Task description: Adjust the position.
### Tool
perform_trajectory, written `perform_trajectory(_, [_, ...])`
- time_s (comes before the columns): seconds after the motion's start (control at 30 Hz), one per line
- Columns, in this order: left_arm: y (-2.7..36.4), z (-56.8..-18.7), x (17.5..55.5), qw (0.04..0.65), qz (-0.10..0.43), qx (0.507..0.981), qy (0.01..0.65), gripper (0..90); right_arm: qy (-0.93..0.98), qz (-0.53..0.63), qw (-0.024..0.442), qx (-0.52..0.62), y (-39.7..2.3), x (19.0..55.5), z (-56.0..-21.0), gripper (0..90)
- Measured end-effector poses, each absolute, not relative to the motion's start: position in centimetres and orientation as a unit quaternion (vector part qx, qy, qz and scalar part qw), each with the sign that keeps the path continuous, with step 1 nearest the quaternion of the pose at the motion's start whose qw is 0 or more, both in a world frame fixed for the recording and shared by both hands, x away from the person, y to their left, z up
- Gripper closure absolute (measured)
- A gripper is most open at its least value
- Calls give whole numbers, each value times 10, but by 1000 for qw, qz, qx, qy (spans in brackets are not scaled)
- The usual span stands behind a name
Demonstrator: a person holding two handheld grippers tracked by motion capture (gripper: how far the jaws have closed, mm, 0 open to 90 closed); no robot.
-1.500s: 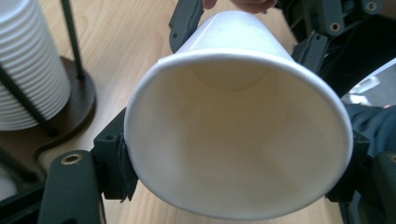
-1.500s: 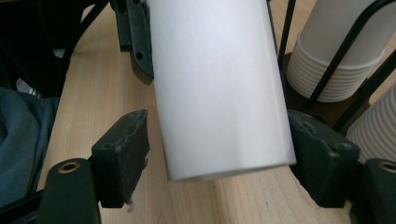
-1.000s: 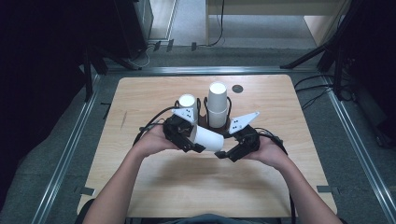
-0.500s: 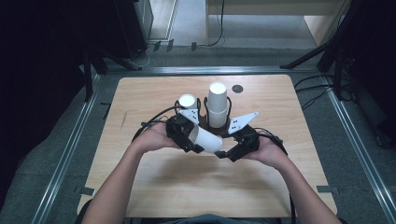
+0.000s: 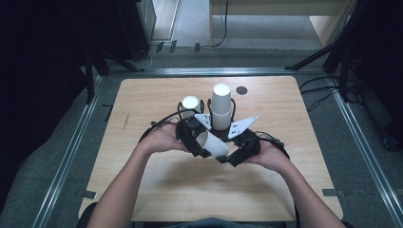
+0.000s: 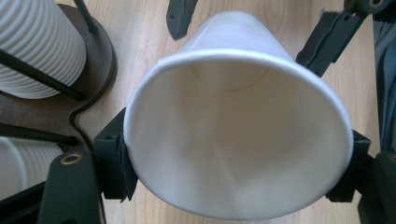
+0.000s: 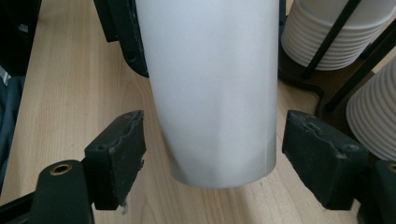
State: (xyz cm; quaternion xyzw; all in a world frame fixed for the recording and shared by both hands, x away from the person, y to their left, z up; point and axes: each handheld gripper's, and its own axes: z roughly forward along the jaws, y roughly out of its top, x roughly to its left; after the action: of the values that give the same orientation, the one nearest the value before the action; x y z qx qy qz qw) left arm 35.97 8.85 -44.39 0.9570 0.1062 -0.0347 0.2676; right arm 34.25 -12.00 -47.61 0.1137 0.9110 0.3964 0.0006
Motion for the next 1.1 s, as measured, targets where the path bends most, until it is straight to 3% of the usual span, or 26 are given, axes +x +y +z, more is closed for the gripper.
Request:
perform_trajectory(0.57, [78, -449, 350, 255, -35, 963, 82, 226, 922, 378, -22, 85, -112, 339, -484, 330])
perform_trajectory(0.73, [83, -449, 352, 281, -43, 954, 97, 197, 920, 383, -19, 84, -114, 340, -481, 330])
perform_trajectory(0.97, [90, -448, 352, 332, -45, 934, 125, 82, 911, 401, -9, 93, -120, 341, -475, 330])
perform_trajectory(1.1, [94, -446, 350, 356, -39, 924, 130, 82, 906, 412, -9, 99, -123, 342, -473, 329])
